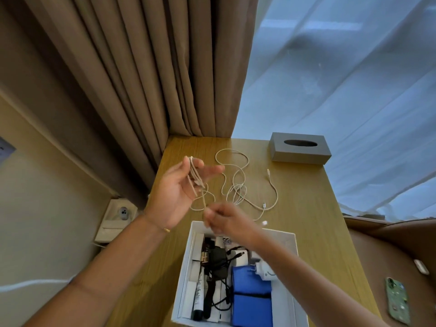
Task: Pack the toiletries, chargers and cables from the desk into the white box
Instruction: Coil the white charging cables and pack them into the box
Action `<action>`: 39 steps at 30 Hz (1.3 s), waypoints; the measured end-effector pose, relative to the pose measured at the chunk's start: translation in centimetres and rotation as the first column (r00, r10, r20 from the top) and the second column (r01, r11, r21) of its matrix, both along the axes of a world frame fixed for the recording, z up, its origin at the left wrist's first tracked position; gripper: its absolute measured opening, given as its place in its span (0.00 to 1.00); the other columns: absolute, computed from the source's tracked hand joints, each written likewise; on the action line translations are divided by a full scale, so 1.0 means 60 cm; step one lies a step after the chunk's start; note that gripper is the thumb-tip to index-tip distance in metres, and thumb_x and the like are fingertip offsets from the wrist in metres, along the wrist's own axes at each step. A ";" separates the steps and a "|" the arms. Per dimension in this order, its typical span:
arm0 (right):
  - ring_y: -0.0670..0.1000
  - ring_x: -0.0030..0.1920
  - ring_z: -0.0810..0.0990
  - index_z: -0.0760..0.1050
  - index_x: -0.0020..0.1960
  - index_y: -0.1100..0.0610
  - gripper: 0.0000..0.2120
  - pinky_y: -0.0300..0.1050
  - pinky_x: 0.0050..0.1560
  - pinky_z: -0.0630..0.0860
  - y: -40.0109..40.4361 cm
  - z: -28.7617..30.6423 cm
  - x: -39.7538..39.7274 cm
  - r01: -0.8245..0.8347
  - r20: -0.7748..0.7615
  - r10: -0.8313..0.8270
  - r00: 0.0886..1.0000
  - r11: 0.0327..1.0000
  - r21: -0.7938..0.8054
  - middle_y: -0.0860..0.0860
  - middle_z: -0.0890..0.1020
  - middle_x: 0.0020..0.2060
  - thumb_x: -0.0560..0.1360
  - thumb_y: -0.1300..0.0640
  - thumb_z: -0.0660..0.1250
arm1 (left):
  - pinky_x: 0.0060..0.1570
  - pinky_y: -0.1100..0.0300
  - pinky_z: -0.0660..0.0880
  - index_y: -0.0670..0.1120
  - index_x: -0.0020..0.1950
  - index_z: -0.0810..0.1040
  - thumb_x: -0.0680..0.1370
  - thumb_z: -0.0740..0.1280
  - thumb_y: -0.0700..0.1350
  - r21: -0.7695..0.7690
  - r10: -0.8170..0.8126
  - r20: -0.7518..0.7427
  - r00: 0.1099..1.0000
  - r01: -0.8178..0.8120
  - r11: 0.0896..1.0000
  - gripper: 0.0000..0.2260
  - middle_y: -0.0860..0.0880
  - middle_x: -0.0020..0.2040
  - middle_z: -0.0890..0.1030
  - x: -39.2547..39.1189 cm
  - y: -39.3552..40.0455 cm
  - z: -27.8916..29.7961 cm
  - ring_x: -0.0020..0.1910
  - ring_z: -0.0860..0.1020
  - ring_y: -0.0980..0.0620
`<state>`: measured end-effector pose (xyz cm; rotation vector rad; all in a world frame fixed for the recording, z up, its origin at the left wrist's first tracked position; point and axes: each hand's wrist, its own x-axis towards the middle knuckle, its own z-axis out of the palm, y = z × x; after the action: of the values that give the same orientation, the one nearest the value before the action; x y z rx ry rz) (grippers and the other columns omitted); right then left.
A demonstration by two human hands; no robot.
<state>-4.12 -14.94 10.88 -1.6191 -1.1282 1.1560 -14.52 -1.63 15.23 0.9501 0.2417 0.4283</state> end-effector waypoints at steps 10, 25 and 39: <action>0.44 0.32 0.71 0.77 0.39 0.52 0.13 0.35 0.36 0.68 0.014 0.070 0.080 -0.003 0.377 -0.044 0.925 0.992 0.124 0.49 0.74 0.31 0.82 0.57 0.63 | 0.66 0.46 0.70 0.39 0.46 0.77 0.86 0.50 0.46 0.358 -0.286 -0.345 0.894 0.407 0.840 0.20 0.39 0.35 0.81 -0.038 -0.025 -0.051 0.48 0.82 0.39; 0.51 0.34 0.81 0.82 0.45 0.51 0.09 0.52 0.40 0.82 -0.001 0.018 -0.025 0.154 0.795 -0.164 0.584 0.984 0.090 0.48 0.83 0.34 0.80 0.54 0.63 | 0.50 0.57 0.73 0.42 0.48 0.79 0.84 0.54 0.51 0.438 0.173 -0.412 0.894 0.028 0.899 0.19 0.48 0.42 0.84 -0.007 -0.034 -0.078 0.45 0.80 0.52; 0.49 0.44 0.81 0.82 0.52 0.53 0.06 0.53 0.51 0.79 -0.012 -0.042 0.048 0.212 0.304 -0.243 0.921 0.968 0.133 0.49 0.82 0.43 0.76 0.53 0.73 | 0.38 0.55 0.75 0.43 0.45 0.80 0.84 0.56 0.48 -0.106 -0.347 -0.435 0.831 0.335 0.936 0.17 0.41 0.37 0.70 -0.030 -0.069 -0.110 0.27 0.72 0.50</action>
<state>-1.24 -15.68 8.36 -1.8488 -1.1385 0.6935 -16.29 -5.75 8.63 1.0349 0.4857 -0.1339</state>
